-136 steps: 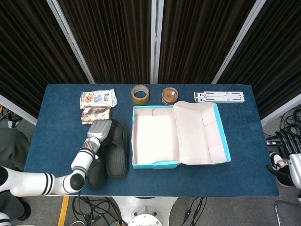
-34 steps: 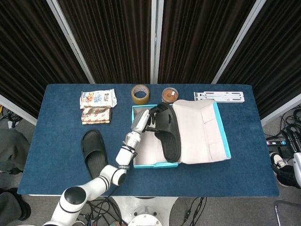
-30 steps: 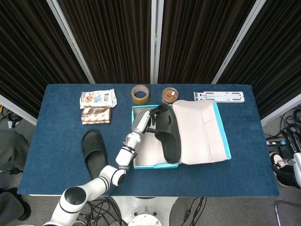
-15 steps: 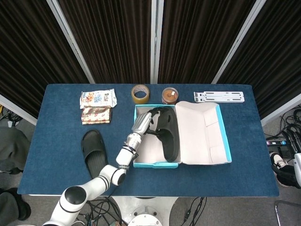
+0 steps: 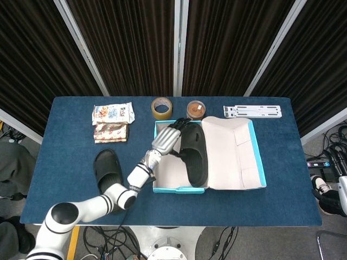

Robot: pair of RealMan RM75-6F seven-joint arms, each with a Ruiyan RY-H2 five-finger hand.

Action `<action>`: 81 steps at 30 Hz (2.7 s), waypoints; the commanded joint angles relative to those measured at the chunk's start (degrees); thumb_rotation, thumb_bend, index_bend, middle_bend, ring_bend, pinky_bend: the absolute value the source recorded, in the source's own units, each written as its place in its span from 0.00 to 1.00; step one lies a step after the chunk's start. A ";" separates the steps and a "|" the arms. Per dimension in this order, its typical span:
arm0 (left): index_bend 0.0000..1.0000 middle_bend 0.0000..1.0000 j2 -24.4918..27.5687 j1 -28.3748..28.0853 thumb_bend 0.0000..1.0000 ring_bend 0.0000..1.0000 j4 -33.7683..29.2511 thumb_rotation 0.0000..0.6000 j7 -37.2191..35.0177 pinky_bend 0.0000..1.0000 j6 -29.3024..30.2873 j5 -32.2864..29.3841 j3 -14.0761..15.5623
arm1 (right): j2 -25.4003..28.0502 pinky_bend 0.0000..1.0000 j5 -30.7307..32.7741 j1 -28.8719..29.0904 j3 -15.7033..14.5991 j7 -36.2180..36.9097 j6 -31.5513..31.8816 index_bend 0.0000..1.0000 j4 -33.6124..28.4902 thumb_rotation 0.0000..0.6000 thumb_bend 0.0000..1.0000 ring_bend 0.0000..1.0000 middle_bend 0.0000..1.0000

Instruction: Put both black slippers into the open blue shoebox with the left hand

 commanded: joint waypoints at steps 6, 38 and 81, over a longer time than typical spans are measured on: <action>0.10 0.03 21.32 3.27 0.05 0.00 -28.96 1.00 11.44 0.22 -3.67 1.64 2.52 | -0.28 0.00 -0.42 0.26 0.01 0.20 -0.05 0.00 0.30 1.00 0.03 0.00 0.05; 0.22 0.14 22.57 -9.60 0.42 0.00 -36.67 1.00 31.78 0.20 -14.92 2.71 8.41 | -1.08 0.00 -1.13 -0.13 -0.62 2.14 0.50 0.00 1.91 1.00 0.03 0.00 0.05; 0.24 0.15 26.31 -11.92 0.42 0.00 -43.88 1.00 51.16 0.20 -2.45 -27.45 14.80 | -0.71 0.00 -2.19 -0.82 -0.92 1.80 1.92 0.00 1.08 1.00 0.03 0.00 0.05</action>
